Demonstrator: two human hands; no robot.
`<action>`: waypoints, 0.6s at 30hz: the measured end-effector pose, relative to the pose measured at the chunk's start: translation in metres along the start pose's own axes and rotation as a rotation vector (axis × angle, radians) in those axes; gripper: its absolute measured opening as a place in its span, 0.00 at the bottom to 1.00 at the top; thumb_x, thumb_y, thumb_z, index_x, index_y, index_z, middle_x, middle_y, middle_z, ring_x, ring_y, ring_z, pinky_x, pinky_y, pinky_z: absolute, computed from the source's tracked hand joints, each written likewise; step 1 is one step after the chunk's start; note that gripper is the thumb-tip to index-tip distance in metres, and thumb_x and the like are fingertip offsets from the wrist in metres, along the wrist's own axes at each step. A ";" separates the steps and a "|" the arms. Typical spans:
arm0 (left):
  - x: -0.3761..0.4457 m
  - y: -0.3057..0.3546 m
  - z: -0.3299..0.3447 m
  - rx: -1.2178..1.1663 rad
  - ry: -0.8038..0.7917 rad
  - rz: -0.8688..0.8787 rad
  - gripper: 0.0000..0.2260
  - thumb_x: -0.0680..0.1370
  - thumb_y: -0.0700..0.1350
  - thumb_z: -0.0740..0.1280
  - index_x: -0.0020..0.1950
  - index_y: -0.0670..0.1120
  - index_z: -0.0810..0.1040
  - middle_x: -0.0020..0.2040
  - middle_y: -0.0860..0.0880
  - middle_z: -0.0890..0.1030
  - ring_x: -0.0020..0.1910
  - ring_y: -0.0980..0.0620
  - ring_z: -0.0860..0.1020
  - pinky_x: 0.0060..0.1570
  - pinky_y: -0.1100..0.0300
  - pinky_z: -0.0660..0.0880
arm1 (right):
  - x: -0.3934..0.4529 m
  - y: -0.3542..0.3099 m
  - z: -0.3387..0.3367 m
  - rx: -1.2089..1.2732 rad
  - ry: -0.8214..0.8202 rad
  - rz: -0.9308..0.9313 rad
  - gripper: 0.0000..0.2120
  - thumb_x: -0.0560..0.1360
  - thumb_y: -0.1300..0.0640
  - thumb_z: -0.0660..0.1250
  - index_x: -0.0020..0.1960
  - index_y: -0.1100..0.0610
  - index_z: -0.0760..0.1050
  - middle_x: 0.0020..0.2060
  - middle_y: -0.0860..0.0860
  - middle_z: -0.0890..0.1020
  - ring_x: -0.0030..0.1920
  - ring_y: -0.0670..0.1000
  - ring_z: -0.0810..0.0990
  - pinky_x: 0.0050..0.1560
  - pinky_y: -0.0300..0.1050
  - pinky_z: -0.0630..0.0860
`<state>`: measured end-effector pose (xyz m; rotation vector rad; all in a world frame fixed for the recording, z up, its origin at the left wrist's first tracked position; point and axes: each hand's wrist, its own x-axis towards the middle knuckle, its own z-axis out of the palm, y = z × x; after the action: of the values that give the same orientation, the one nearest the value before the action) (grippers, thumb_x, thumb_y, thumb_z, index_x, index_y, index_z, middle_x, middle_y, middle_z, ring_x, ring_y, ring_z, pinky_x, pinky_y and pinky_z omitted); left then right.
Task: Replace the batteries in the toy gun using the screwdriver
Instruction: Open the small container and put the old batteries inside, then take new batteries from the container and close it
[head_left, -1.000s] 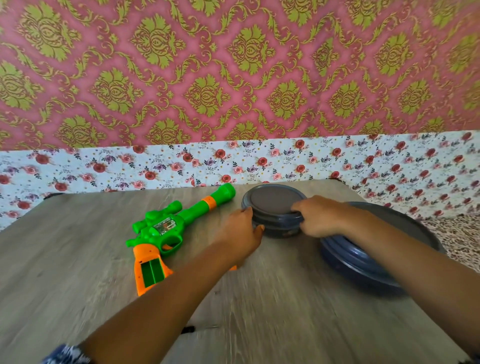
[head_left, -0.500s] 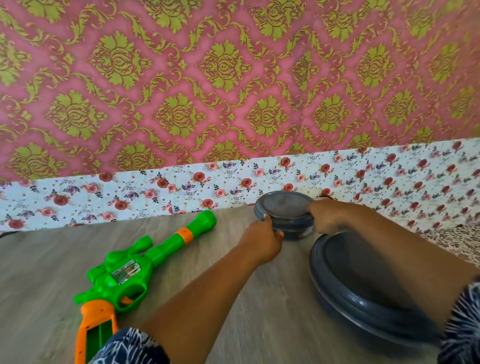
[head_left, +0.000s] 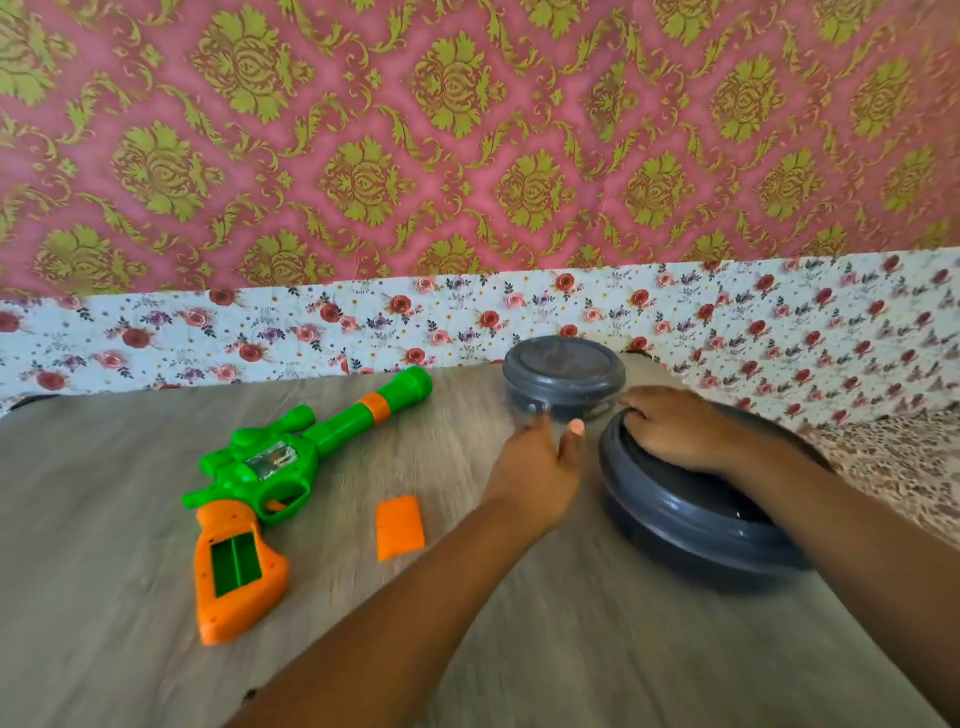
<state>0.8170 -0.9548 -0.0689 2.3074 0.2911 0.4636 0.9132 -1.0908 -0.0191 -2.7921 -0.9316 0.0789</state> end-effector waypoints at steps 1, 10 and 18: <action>-0.009 0.001 -0.002 0.010 -0.008 -0.001 0.21 0.81 0.55 0.53 0.62 0.40 0.71 0.57 0.39 0.77 0.58 0.41 0.76 0.56 0.52 0.72 | 0.000 -0.003 0.003 -0.032 0.032 0.014 0.17 0.80 0.53 0.50 0.65 0.55 0.69 0.65 0.55 0.73 0.64 0.55 0.70 0.69 0.58 0.60; -0.075 -0.015 -0.021 0.153 -0.061 0.013 0.23 0.81 0.54 0.55 0.67 0.38 0.67 0.65 0.39 0.72 0.64 0.40 0.71 0.60 0.54 0.68 | 0.006 -0.057 0.024 -0.063 0.066 0.081 0.21 0.79 0.51 0.49 0.69 0.60 0.63 0.71 0.59 0.65 0.69 0.60 0.64 0.70 0.60 0.57; -0.108 -0.019 -0.009 0.214 -0.114 0.041 0.43 0.70 0.70 0.53 0.76 0.41 0.55 0.74 0.42 0.62 0.73 0.43 0.62 0.72 0.48 0.60 | 0.020 -0.078 0.023 0.121 0.128 0.292 0.21 0.76 0.55 0.54 0.68 0.58 0.66 0.65 0.59 0.72 0.65 0.61 0.69 0.69 0.57 0.60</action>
<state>0.7137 -0.9728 -0.1030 2.5420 0.2473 0.3327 0.8806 -1.0145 -0.0254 -2.7603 -0.4695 -0.0015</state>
